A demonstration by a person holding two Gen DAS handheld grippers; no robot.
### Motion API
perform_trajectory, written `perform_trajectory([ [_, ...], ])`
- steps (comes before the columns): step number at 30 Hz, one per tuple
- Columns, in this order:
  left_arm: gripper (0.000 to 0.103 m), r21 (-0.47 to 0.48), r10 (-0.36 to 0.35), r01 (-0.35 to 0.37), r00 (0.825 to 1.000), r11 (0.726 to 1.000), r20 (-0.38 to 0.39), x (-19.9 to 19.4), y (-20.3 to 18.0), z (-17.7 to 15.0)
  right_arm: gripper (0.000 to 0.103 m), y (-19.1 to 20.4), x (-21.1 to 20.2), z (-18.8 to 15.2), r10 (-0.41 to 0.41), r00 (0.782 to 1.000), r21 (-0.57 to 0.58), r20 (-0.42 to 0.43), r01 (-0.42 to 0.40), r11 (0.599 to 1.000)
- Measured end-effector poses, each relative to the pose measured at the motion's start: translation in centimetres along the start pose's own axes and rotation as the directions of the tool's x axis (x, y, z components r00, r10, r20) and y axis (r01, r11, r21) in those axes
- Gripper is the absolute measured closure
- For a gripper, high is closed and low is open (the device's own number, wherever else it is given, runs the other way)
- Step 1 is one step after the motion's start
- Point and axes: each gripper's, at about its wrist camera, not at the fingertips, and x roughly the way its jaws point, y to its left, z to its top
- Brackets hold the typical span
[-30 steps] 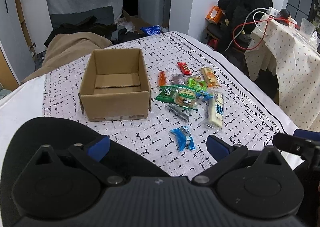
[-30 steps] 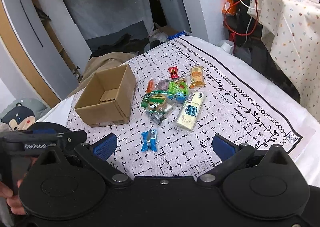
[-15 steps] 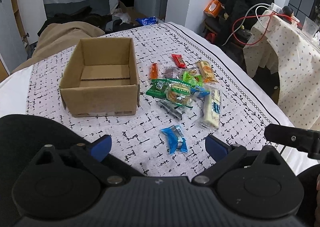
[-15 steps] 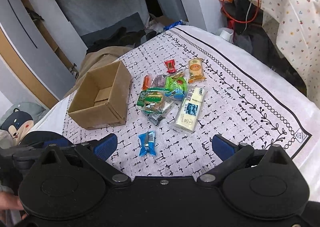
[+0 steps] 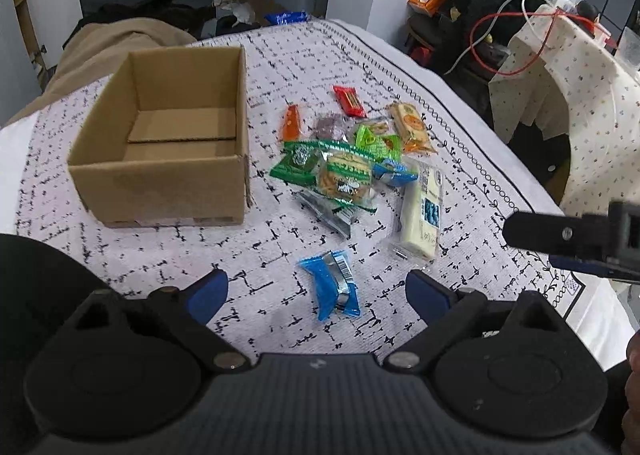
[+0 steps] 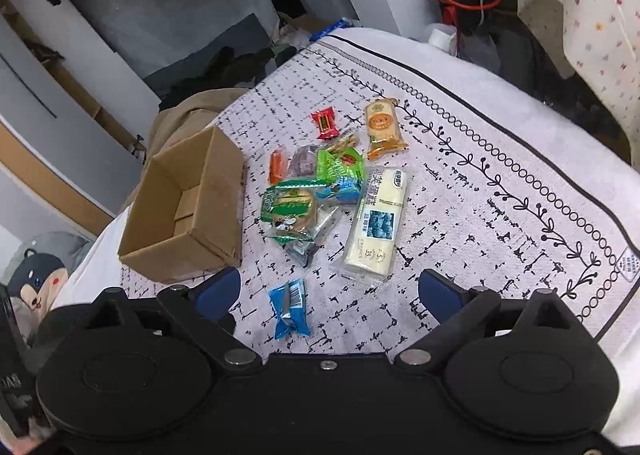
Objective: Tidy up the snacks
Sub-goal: 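Reach the left tool to the blue candy while the right tool reaches the cream bar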
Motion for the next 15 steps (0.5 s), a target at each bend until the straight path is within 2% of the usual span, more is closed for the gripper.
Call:
perform_trajectory([
  [10, 0.012, -0.055, 0.022, -0.027, 0.996, 0.998, -0.092, 4.1, -0.5, 0.4, 0.007, -1.1, 3.6, 1.2, -0.054, 0.998, 0.059, -0.040, 0.057, 0.997],
  [15, 0.015, -0.085, 0.034, -0.045, 0.991, 0.995, -0.127, 5.9, -0.7, 0.6, 0.014, -2.2, 4.8, 1.6, -0.060, 0.997, 0.097, -0.050, 0.065, 0.993],
])
